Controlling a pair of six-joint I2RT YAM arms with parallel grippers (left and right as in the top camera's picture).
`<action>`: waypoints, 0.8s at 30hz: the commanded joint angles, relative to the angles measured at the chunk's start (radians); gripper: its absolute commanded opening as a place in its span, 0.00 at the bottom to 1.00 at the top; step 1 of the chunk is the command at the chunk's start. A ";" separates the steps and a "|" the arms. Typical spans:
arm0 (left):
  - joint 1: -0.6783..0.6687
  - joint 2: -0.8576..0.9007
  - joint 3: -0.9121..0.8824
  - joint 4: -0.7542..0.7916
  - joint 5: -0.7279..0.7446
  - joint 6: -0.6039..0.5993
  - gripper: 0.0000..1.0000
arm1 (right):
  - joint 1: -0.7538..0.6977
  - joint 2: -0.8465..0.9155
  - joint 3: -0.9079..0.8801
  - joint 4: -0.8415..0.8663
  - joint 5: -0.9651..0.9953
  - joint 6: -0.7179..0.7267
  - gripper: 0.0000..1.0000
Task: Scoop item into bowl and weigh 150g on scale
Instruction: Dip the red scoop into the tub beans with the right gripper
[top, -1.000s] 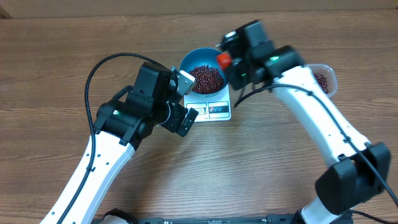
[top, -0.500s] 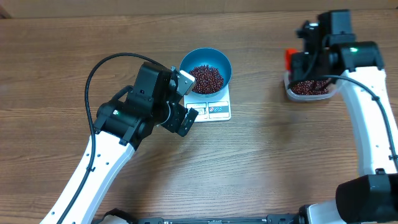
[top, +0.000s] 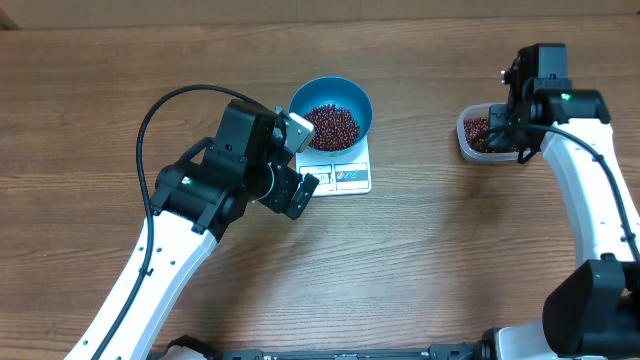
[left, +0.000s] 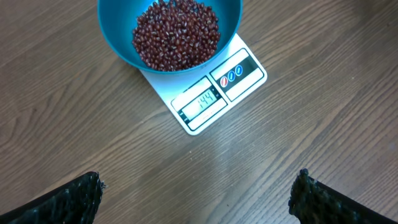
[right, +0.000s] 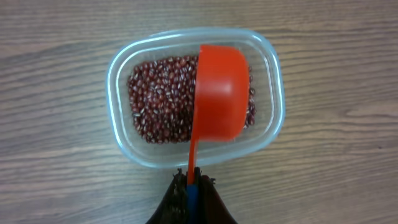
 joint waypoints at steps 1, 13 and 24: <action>0.000 -0.008 -0.006 0.001 -0.007 0.019 1.00 | -0.003 -0.013 -0.064 0.047 0.026 0.010 0.04; 0.000 -0.008 -0.006 0.001 -0.007 0.019 1.00 | -0.003 0.079 -0.108 0.101 0.027 0.002 0.04; 0.000 -0.008 -0.006 0.001 -0.007 0.019 1.00 | -0.003 0.111 -0.108 0.098 -0.187 -0.066 0.04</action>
